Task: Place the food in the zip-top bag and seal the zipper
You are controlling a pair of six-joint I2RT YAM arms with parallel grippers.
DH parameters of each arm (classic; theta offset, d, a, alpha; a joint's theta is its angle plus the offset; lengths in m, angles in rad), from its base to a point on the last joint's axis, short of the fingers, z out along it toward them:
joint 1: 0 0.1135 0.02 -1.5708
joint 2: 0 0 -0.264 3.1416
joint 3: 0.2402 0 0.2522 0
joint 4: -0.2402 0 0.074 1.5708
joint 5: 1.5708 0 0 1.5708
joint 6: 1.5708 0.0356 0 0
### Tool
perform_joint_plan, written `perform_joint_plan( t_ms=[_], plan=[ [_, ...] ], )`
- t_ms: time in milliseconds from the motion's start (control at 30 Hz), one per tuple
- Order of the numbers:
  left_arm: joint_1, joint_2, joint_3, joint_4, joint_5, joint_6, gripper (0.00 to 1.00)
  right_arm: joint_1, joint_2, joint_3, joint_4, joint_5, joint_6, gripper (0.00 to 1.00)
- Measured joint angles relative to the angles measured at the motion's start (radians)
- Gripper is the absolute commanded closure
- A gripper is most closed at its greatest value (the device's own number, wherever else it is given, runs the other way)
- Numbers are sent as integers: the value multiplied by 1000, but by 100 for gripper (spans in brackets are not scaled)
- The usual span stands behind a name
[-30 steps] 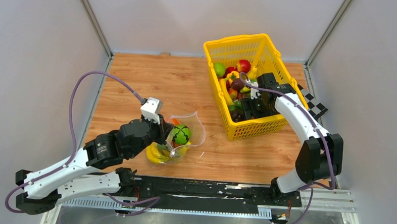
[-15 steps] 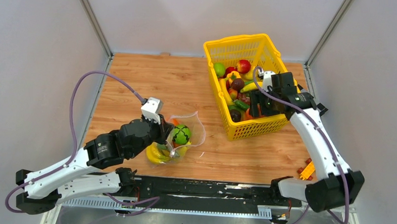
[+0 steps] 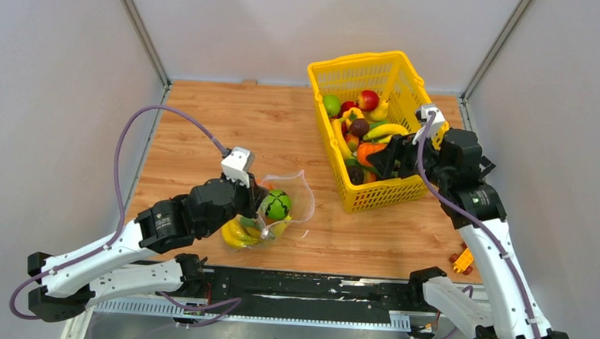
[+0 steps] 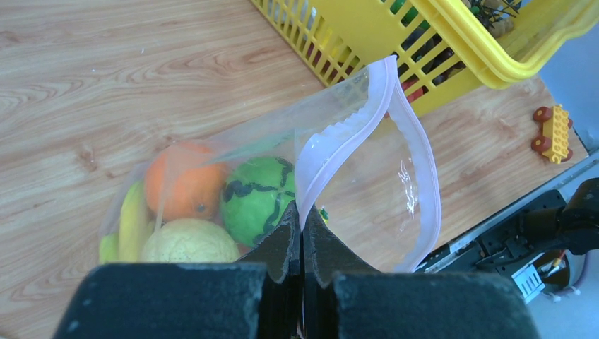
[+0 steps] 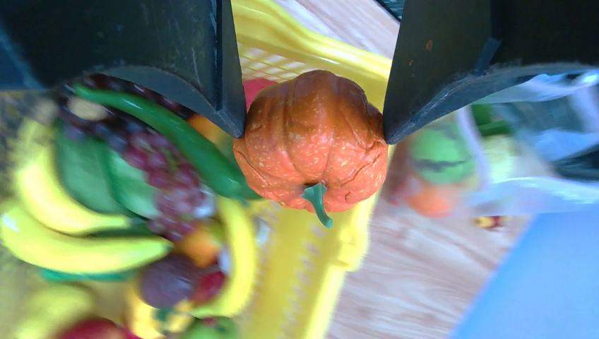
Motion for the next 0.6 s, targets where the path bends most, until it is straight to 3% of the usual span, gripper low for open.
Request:
perform_joint_plan(
  t_ms=[267, 600],
  plan=[
    [0, 1, 0, 4, 5, 0, 99, 110, -10, -34, 233, -291, 109, 64],
    [0, 2, 0, 8, 10, 0, 99, 468, 106, -10, 215, -254, -36, 63]
  ],
)
